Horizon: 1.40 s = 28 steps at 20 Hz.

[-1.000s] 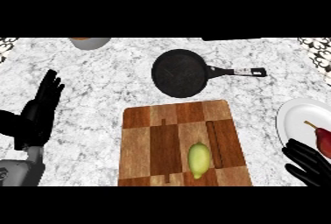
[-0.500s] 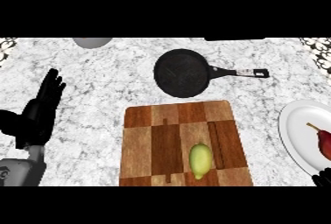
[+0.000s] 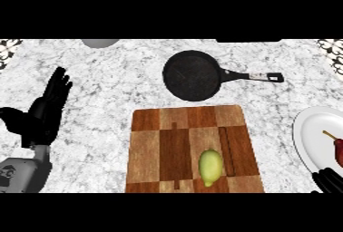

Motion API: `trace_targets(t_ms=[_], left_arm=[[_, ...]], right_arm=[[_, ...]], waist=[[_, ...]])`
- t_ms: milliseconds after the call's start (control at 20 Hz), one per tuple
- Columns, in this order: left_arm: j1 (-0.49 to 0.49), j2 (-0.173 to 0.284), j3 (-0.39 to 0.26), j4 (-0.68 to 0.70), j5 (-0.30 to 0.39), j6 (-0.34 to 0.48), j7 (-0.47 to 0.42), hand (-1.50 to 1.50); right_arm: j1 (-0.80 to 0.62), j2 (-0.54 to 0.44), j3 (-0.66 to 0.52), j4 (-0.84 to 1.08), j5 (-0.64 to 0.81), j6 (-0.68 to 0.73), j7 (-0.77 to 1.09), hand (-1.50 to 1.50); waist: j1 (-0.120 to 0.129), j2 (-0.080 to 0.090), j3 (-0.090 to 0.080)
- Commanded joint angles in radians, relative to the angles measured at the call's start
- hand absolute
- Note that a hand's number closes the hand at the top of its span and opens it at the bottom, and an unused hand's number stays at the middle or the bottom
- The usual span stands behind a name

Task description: Pick the lemon from the cutting board and place it in the pan

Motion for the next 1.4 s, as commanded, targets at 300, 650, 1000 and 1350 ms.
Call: trace_targets(t_ms=[300, 650, 1000, 1350], left_arm=[[-0.027, 0.006, 0.015, 0.002, -0.008, -0.001, 0.027, 0.00], [0.000, -0.040, -0.011, 0.013, -0.029, 0.008, -0.008, 0.00], [-0.022, 0.001, 0.030, 0.026, -0.011, -0.042, -0.001, 0.00], [-0.068, -0.056, 0.025, 0.059, -0.058, -0.023, 0.005, 0.00]], right_arm=[[-0.054, -0.057, 0.197, -0.158, 0.308, 0.053, 0.228, -1.50], [-0.133, -0.049, 0.278, -0.115, 0.360, 0.051, 0.404, -1.50], [-0.297, 0.044, 0.405, 0.009, 0.505, 0.117, 0.610, -1.50], [-0.529, 0.199, 0.540, 0.049, 0.570, 0.395, 0.771, -1.50]], waist=[[0.005, -0.004, -0.002], [0.004, -0.004, 0.000], [0.022, 0.001, 0.002], [0.025, 0.003, 0.005]])
